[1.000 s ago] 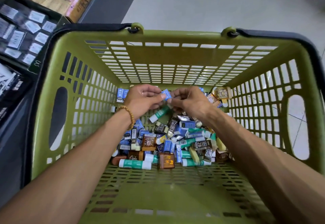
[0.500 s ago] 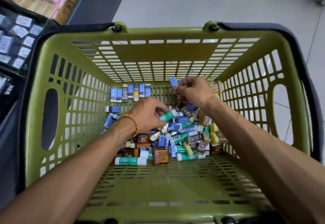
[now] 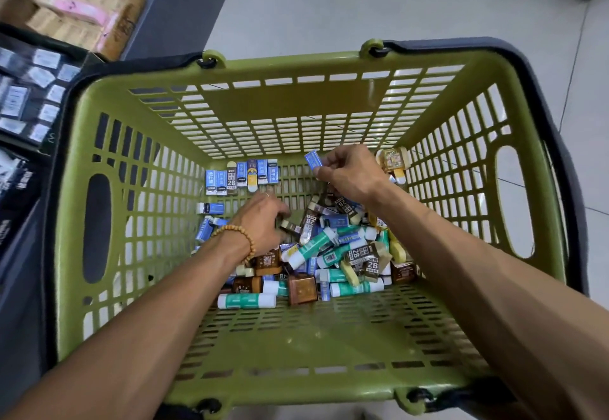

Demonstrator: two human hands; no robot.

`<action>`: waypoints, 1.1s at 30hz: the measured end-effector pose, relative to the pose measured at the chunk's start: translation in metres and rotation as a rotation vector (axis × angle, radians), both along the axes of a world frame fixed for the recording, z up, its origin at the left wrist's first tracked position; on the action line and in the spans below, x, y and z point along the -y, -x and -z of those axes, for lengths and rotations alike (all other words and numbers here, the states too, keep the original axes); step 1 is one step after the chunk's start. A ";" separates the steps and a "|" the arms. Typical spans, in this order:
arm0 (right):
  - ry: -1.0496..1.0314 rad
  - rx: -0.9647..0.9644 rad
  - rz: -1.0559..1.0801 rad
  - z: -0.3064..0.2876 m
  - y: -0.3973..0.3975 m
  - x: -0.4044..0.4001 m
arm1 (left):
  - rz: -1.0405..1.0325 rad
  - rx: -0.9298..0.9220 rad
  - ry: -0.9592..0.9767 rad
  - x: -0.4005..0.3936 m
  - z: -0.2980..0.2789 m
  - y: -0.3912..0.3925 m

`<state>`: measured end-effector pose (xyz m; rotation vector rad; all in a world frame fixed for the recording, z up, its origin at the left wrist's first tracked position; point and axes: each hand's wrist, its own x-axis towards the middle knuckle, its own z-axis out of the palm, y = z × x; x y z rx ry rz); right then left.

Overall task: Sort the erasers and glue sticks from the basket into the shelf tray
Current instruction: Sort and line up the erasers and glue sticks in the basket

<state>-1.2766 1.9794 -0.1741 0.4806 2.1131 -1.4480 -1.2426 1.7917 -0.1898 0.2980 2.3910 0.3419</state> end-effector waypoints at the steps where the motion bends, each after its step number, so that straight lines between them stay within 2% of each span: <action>1: 0.014 0.006 -0.001 0.001 0.001 0.000 | 0.000 -0.018 0.009 0.003 0.003 -0.001; 6: -0.001 -0.001 -0.035 0.011 0.005 0.008 | -0.044 -0.117 0.089 0.018 0.006 -0.001; 11: -0.065 -0.005 -0.055 0.020 0.007 0.021 | -0.141 -0.121 0.165 0.024 0.004 0.001; 16: -0.185 0.028 -0.090 0.031 0.013 0.035 | -0.138 -0.045 0.114 0.032 0.001 0.008; 20: -0.255 0.020 -0.062 0.041 0.018 0.048 | -0.128 0.018 0.002 0.039 -0.008 0.015; 24: -0.413 -0.025 -0.117 0.044 0.019 0.056 | -0.423 0.111 -0.195 0.042 -0.014 0.014; 27: -0.349 0.005 -0.152 0.044 0.021 0.061 | -0.632 0.212 -0.309 0.041 -0.016 0.015; 31: -0.284 -0.046 -0.141 0.030 0.020 0.057 | -0.811 0.271 -0.449 0.036 -0.019 0.020; 33: -0.113 -0.022 -0.041 0.013 0.015 0.047 | -0.861 0.282 -0.512 0.029 -0.022 0.023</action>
